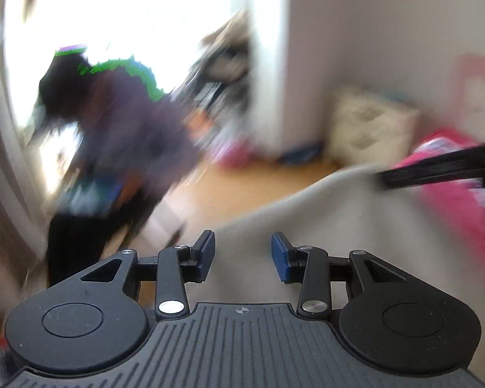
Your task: Fold clothes
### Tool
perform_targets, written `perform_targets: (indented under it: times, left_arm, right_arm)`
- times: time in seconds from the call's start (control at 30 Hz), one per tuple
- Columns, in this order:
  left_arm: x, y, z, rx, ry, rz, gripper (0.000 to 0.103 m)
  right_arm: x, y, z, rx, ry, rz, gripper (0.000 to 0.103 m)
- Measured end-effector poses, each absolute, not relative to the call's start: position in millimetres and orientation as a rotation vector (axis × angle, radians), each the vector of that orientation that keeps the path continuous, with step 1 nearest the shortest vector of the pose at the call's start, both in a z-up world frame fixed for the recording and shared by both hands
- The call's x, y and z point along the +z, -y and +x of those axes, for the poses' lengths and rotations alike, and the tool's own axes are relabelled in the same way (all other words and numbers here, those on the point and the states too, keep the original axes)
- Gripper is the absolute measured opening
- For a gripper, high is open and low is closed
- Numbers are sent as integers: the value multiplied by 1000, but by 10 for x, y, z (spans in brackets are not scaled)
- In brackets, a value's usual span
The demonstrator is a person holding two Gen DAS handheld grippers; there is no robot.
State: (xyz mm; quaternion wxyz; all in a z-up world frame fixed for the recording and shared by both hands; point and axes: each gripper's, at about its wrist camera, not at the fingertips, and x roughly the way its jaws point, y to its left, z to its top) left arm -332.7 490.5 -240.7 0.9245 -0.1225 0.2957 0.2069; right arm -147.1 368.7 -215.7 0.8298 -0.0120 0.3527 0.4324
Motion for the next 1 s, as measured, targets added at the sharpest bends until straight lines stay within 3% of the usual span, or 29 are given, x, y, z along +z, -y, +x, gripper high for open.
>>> perform_targets:
  times: [0.23,0.37,0.53,0.63,0.8,0.87,1.0]
  left_arm:
    - [-2203,-5041,-3705,415,-592,-427,40]
    - [-2027,-4803,-4255,330,-558,-398,40]
    - [-2282,-4056,-4584,177,-645,-117,42]
    - [-2515,-3756,-4576,223,-593,59,46]
    - [-2229,-3607,-4785,213,-540,120,45]
    - [-2256,-3491,-4852,165,-548,135,46]
    - [-2544,-3275,-4765,166,-608,129,46]
  right_arm:
    - [-1769,-3188,-1778,1026,-776,74,18]
    - [-1612,-2889,-2336,1159,-784,-85,19]
    - [-2197,-3041,-2795,1099,-854,-327,18]
    - [-2252,-3039,-2815,1054,-849,-255,17]
    - [-1864,-2699,-3194,1057,-767,-240,21]
    - [-1967,-2657,-3302,1068,-804,-270,27]
    - [-2458,-2810,-3323,955,-891,-303,28]
